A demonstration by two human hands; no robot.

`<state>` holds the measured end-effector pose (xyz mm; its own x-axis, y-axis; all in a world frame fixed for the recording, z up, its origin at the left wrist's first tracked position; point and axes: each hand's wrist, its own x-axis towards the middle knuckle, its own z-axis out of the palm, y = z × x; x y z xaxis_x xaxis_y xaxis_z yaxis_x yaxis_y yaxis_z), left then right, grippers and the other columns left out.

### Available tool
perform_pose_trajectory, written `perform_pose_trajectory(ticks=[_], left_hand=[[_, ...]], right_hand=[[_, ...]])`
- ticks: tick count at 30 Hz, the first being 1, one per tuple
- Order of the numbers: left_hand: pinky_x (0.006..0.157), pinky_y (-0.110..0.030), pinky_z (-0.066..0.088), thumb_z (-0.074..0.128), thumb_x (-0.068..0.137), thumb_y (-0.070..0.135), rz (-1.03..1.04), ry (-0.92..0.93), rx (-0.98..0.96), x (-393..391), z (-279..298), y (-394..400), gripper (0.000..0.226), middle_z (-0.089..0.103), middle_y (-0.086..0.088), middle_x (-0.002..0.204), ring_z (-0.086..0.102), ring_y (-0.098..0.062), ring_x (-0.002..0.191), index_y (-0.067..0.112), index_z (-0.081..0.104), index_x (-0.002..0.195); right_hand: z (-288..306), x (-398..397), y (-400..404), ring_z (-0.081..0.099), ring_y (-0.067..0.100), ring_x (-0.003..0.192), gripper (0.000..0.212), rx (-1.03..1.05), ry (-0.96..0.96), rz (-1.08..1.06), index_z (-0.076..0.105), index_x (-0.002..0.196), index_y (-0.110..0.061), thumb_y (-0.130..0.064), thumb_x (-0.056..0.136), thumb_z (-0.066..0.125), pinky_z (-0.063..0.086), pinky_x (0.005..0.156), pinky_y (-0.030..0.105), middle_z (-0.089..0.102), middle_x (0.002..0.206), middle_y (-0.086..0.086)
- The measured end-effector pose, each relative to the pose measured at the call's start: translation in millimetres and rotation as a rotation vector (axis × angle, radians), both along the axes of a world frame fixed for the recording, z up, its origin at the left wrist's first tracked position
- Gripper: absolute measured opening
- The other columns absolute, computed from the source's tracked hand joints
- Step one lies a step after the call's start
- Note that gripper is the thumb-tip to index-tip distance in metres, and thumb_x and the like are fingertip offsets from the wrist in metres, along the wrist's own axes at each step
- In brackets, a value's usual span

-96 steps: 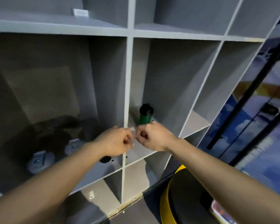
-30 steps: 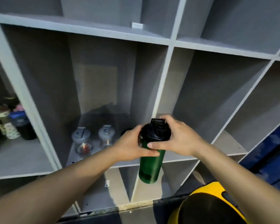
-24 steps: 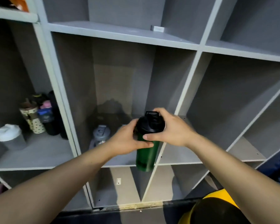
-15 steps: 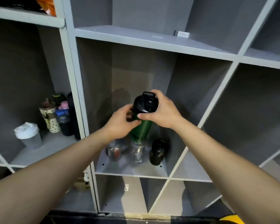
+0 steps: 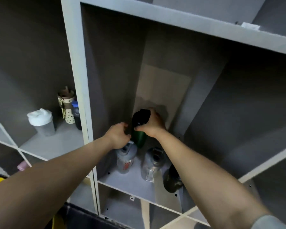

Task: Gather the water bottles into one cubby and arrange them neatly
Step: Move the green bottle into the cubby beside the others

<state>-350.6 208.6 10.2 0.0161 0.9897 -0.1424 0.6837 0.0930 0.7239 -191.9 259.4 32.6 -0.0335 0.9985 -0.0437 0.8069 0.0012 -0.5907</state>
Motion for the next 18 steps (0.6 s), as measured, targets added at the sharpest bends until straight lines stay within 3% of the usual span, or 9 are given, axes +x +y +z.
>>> perform_pose_trajectory(ticks=[7,13,18], left_hand=[[0.103,-0.024,0.038,0.066,0.080,0.028,-0.025,0.094,-0.072,-5.6,-48.4,2.2,0.068,0.047,-0.010,0.141,0.048,-0.026,0.129,0.014,0.043,0.142],[0.080,-0.025,0.046,0.069,0.078,0.029,-0.025,0.015,-0.116,-15.6,-68.6,5.8,0.054,0.057,-0.002,0.121,0.059,-0.020,0.105,0.020,0.052,0.128],[0.078,-0.025,0.046,0.069,0.080,0.029,-0.030,-0.003,-0.134,-15.4,-71.0,10.7,0.047,0.060,0.000,0.117,0.060,-0.019,0.103,0.021,0.053,0.124]], right_hand=[[-46.9,-14.2,28.2,0.060,0.029,0.117,0.098,-0.046,-0.091,0.012,0.040,0.134,-0.024,-0.051,0.053,0.089,0.054,0.090,0.037,0.059,0.133,0.003],[-62.1,-26.5,44.4,0.059,0.027,0.120,0.075,-0.091,-0.213,0.047,0.047,0.134,-0.015,-0.044,0.074,0.082,0.042,0.080,0.023,0.060,0.134,0.007],[-67.4,-32.7,51.3,0.054,0.028,0.127,0.093,-0.111,-0.184,0.015,0.038,0.142,-0.016,-0.049,0.068,0.084,0.044,0.088,0.026,0.055,0.140,0.007]])
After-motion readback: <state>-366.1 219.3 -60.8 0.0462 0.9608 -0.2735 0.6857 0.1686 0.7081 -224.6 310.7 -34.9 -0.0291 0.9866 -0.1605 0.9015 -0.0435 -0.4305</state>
